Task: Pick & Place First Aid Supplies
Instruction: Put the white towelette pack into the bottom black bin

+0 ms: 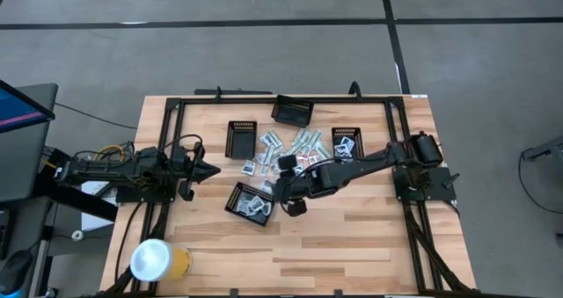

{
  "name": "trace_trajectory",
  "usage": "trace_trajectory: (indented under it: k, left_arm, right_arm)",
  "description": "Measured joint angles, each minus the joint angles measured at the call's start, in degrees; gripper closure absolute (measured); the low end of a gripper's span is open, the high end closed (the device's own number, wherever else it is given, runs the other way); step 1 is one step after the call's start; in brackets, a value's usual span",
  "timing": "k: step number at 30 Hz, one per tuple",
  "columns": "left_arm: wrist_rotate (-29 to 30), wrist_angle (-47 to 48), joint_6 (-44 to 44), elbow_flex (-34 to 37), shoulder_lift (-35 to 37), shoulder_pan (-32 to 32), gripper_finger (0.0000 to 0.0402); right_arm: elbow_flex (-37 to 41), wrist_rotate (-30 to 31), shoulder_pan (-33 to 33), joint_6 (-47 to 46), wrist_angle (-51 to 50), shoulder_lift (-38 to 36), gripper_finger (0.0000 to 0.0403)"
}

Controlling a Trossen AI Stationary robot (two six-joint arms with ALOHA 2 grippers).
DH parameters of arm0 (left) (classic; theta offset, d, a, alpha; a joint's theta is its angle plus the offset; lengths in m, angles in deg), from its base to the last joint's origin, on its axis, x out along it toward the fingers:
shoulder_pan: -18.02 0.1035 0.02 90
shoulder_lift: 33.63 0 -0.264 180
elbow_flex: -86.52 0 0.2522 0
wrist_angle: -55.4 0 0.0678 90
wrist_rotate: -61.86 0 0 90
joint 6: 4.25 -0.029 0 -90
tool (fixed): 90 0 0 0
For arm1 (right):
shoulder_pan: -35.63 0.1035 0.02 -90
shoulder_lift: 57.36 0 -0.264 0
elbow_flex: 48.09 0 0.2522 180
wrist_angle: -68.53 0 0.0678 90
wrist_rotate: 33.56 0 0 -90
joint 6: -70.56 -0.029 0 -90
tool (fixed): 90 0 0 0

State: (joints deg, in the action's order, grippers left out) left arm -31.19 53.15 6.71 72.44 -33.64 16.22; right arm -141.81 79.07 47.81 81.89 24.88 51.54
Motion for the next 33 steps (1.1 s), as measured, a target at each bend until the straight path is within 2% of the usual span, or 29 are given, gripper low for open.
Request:
trace_trajectory:
  k: [3,5,8,17,33]
  left_arm:
    - [0.01,-0.19,0.02,-0.02,-0.02,0.00,0.0394]
    - [0.00,-0.22,0.00,-0.01,0.00,0.00,0.0394]
    - [0.00,-0.26,0.00,0.00,0.00,-0.02,0.0394]
    - [0.00,-0.39,0.00,-0.02,0.00,0.00,0.0394]
    - [0.00,-0.59,0.01,-0.02,-0.01,0.00,0.0394]
  right_arm:
    - [0.13,-0.70,-1.05,-9.55,-8.93,0.02,0.0296]
    - [1.14,-3.36,-1.98,-12.70,-10.81,0.00,0.0297]
    - [2.80,-8.55,-3.33,-13.80,-10.84,0.11,0.0302]
    - [6.43,-19.18,-6.50,-12.89,-6.51,0.07,0.0327]
    - [6.45,-19.83,-8.77,-10.94,-9.31,0.07,0.0338]
